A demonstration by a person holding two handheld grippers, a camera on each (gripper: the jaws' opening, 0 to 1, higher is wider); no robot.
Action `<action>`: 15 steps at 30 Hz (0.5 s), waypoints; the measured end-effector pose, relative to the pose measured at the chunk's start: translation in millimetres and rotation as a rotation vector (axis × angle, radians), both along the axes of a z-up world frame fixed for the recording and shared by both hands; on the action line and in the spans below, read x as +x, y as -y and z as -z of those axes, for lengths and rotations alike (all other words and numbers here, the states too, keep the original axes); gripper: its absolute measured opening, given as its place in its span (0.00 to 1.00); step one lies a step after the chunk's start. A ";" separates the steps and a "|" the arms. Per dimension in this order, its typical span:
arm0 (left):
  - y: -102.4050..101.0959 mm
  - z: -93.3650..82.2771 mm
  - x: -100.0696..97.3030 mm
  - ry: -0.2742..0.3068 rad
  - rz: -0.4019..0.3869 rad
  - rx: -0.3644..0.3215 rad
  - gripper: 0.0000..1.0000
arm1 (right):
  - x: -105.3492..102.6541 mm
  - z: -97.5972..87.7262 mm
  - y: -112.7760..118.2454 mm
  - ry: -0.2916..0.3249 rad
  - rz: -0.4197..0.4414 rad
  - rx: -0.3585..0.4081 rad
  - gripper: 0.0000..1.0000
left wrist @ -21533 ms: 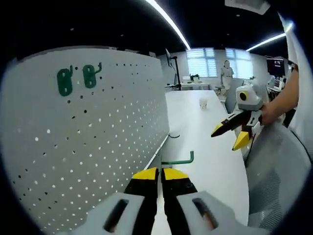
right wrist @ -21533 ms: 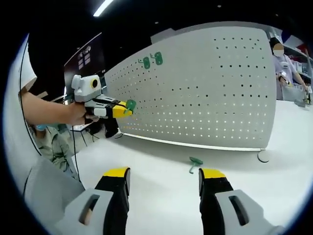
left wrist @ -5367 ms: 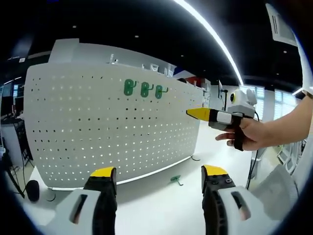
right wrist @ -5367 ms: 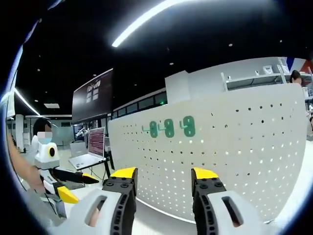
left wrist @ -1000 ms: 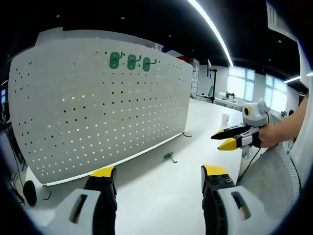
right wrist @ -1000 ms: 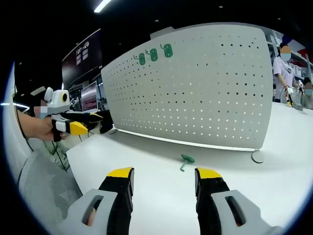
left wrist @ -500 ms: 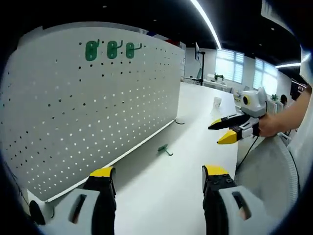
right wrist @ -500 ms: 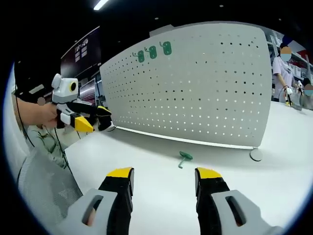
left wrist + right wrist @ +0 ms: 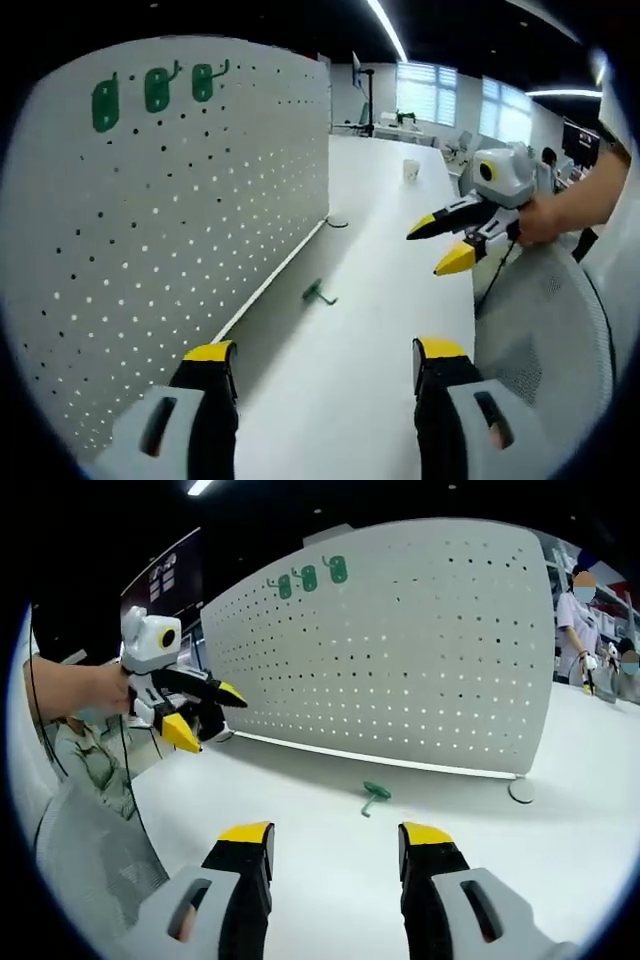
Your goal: Insert the hook assembly into the mounting plate slot until the hook locks in place.
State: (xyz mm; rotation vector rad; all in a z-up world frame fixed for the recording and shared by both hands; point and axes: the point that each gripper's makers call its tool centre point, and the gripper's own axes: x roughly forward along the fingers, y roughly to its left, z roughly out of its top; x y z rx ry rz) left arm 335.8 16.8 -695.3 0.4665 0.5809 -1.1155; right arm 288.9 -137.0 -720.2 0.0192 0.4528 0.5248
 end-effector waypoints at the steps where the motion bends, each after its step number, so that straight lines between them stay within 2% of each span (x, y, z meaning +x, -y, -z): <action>1: 2.8 1.6 -0.7 -0.001 0.023 0.016 0.74 | 0.0 0.2 -0.1 -0.001 -0.001 0.000 0.48; 4: 10.2 2.0 0.2 -0.008 0.053 0.018 0.74 | -0.5 1.3 0.1 -0.005 -0.002 0.000 0.48; 15: 26.0 10.7 11.7 0.013 0.198 0.115 0.71 | 0.0 1.5 3.2 -0.012 0.013 0.013 0.48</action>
